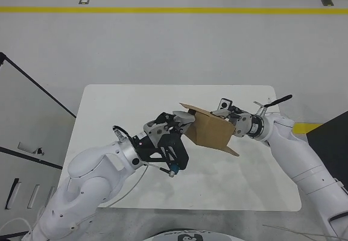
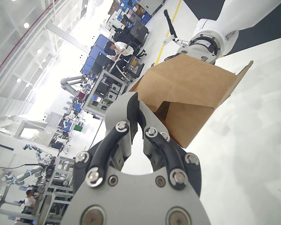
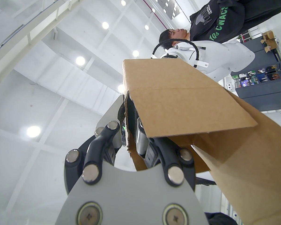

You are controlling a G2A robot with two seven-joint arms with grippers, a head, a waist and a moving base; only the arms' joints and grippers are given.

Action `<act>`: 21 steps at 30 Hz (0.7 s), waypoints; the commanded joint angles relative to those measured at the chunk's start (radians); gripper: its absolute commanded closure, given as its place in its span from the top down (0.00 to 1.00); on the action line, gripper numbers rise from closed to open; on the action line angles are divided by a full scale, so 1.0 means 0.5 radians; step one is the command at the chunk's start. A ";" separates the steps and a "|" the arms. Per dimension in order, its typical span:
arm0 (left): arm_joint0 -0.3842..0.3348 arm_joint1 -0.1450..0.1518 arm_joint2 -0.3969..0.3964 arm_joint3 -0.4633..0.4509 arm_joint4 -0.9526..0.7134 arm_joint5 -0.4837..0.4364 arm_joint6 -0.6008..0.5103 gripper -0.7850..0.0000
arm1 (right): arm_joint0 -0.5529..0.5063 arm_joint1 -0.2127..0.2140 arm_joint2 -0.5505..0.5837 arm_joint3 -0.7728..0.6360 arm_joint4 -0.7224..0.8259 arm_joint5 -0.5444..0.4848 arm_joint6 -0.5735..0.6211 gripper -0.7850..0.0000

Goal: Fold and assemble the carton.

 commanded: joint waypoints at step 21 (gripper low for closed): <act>-0.007 -0.012 0.067 0.006 -0.017 -0.050 0.051 0.00 | -0.007 -0.032 0.018 -0.032 -0.067 -0.044 0.102 0.00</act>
